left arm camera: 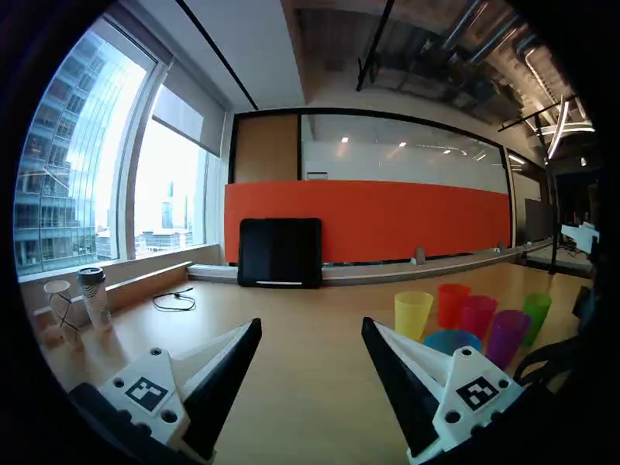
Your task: Pour water
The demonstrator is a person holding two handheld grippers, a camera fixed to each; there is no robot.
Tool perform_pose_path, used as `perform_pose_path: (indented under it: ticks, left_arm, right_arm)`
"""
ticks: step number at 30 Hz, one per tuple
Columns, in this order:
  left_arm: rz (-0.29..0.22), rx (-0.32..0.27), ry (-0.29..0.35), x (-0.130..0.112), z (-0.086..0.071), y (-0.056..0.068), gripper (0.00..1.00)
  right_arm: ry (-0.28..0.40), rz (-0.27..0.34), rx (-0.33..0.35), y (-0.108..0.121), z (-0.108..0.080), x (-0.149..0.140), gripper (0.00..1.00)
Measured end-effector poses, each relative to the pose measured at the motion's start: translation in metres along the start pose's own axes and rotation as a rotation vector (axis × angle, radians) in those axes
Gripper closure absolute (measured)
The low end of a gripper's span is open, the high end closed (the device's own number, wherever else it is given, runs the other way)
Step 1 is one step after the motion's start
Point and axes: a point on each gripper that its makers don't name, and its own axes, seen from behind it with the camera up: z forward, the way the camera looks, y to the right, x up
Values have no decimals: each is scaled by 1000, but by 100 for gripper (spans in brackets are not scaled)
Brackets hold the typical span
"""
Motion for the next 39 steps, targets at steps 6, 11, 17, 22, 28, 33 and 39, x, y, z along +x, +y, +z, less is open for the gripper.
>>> perform_pose_path:
  ticks: [6, 11, 17, 22, 28, 33, 39]
  left_arm:
    - [0, 0, 0, 0, 0, 0, 4]
    - [0, 0, 0, 0, 0, 0, 4]
    - [0, 0, 0, 0, 0, -1, 4]
    - [0, 0, 0, 0, 0, 0, 4]
    - [0, 0, 0, 0, 0, -1, 4]
    - [0, 0, 0, 0, 0, -1, 4]
    - [0, 0, 0, 0, 0, -1, 4]
  right_arm:
    - [-28, 7, 7, 2, -1, -23, 0]
    - [-50, 26, 7, 7, -2, -37, 0]
    - [-72, 56, -10, 16, 0, -48, 0]
    - [-91, 56, -16, 20, 0, -57, 0]
    - [-117, 38, -20, 21, 0, -68, 0]
    - [-130, 30, -24, 22, 0, -72, 0]
    - [-131, 30, -23, 21, -1, -72, 0]
